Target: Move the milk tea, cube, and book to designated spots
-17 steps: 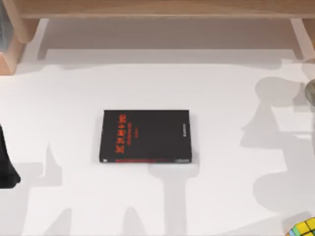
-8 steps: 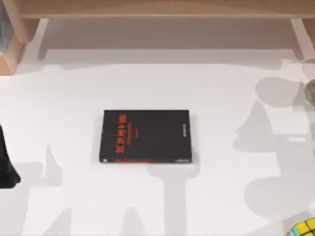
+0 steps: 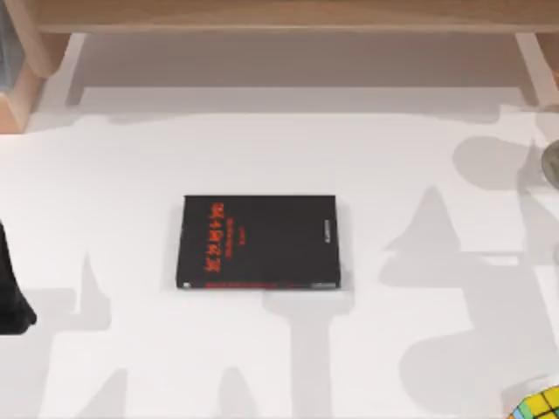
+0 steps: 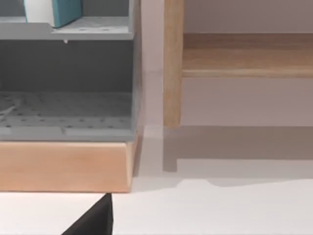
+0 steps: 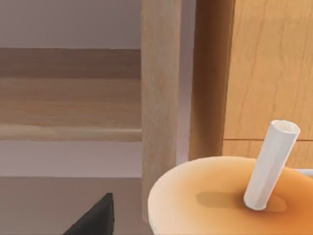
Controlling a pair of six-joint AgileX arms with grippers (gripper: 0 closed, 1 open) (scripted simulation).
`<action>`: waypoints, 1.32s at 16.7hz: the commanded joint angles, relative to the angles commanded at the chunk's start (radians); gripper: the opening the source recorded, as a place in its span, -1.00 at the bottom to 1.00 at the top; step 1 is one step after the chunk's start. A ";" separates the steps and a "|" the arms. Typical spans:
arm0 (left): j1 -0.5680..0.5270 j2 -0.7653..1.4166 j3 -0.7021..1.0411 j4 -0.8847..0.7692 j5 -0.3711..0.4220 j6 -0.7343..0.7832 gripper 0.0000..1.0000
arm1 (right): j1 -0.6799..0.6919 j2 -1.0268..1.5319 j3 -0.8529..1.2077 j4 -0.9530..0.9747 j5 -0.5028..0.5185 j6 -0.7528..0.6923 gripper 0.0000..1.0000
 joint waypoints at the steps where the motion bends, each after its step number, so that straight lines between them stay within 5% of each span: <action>1: 0.000 0.000 0.000 0.000 0.000 0.000 1.00 | 0.000 0.000 0.000 0.000 0.000 0.000 1.00; 6: 0.000 0.000 0.000 0.000 0.000 0.000 1.00 | 0.012 -0.035 0.034 -0.058 0.019 -0.003 1.00; 10: 0.000 0.000 0.000 0.000 0.000 0.000 1.00 | 0.028 -0.151 0.116 -0.282 0.076 -0.024 1.00; 22: 0.000 0.000 0.000 0.000 0.000 0.000 1.00 | 0.303 -0.480 0.289 -1.723 0.194 -0.054 1.00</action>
